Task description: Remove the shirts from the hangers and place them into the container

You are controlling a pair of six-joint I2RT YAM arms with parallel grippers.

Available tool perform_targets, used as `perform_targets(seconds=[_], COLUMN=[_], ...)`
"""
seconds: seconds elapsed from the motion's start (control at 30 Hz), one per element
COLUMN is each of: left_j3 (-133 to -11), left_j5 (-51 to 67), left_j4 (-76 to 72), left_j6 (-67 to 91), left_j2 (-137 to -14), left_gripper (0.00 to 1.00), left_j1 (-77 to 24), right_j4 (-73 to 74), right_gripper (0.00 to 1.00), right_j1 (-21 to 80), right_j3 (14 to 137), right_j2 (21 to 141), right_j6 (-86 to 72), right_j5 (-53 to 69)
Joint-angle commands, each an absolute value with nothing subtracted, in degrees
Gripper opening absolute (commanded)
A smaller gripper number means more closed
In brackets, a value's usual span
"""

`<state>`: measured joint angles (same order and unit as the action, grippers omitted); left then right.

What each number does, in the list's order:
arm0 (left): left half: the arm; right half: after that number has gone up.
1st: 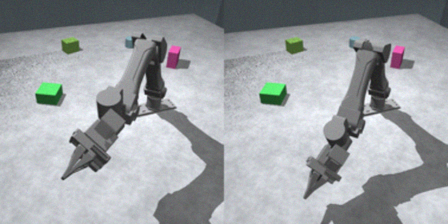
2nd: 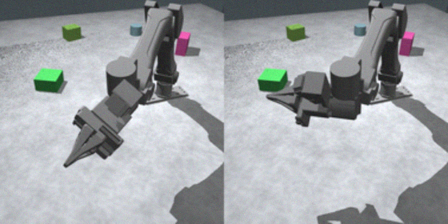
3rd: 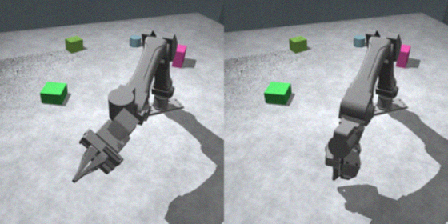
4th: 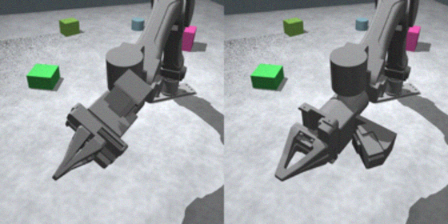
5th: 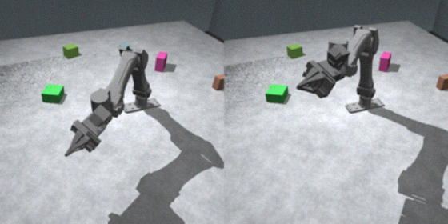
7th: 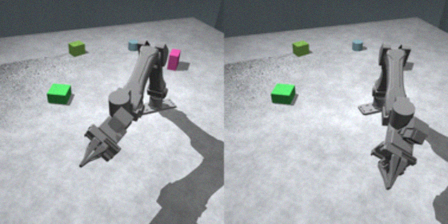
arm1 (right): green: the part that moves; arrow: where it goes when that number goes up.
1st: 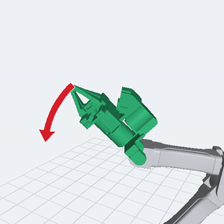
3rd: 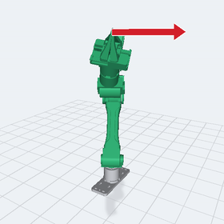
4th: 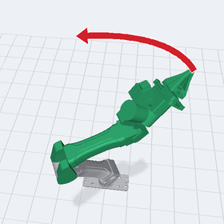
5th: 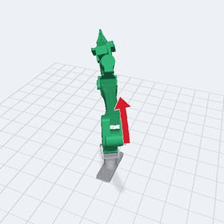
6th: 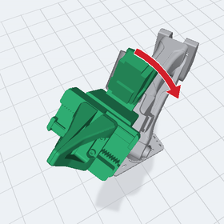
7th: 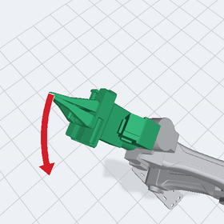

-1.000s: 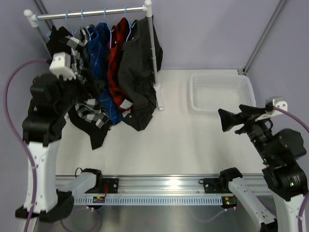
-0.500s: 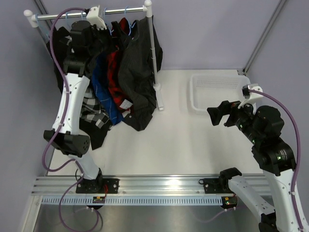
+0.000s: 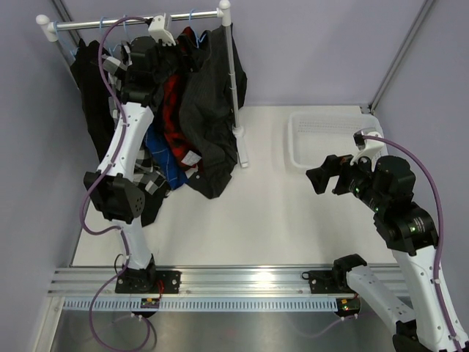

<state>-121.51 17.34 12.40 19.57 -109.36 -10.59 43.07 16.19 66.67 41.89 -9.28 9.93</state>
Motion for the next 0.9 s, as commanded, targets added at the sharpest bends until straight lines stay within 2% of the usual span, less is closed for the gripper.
perform_targets(seconds=[0.0, 0.2, 0.23, 0.3, 0.33, 0.53, 0.57, 0.7, 0.87], left_j3=[-124.1, -124.89, -124.98, -125.07, -124.98, -125.07, -125.16, -125.16, -125.77], left_j5=[19.42, 20.83, 20.83, 20.83, 20.74, 19.95, 20.04, 19.6, 18.98], left_j4=[7.73, 7.3, 7.21, 6.95, 6.51, 4.23, 3.78, 1.5, 0.26], left_j6=[20.04, 20.74, 20.74, 20.57, 20.48, 21.0, 21.18, 21.8, 21.44], left_j2=[-110.65, -111.62, -111.53, -110.84, -110.48, -107.58, -106.53, -103.98, -101.7], left_gripper=[0.72, 0.57, 0.48, 0.38, 0.3, 0.15, 0.1, 0.0, 0.0], left_j1=[-10.64, -10.64, -10.72, -10.72, -10.72, -10.63, -10.72, -10.72, -10.64], right_j4=[42.98, 42.98, 43.07, 42.98, 42.89, 43.5, 43.51, 43.51, 43.51], right_gripper=[0.99, 1.0, 1.0, 0.99, 0.99, 0.99, 1.0, 0.99, 0.99], right_j1=[16.79, 16.79, 16.79, 16.79, 16.79, 16.79, 16.79, 16.79, 16.79], right_j3=[66.62, 66.36, 66.27, 66.09, 65.92, 65.57, 65.57, 65.13, 64.78], right_j2=[41.22, 41.22, 41.05, 40.96, 40.78, 40.61, 40.61, 40.34, 40.17], right_j6=[-10.02, -10.11, -10.11, -10.11, -10.11, -9.58, -9.67, -9.32, -9.05], right_j5=[10.99, 10.55, 10.46, 10.37, 10.2, 10.2, 10.2, 10.11, 10.28])
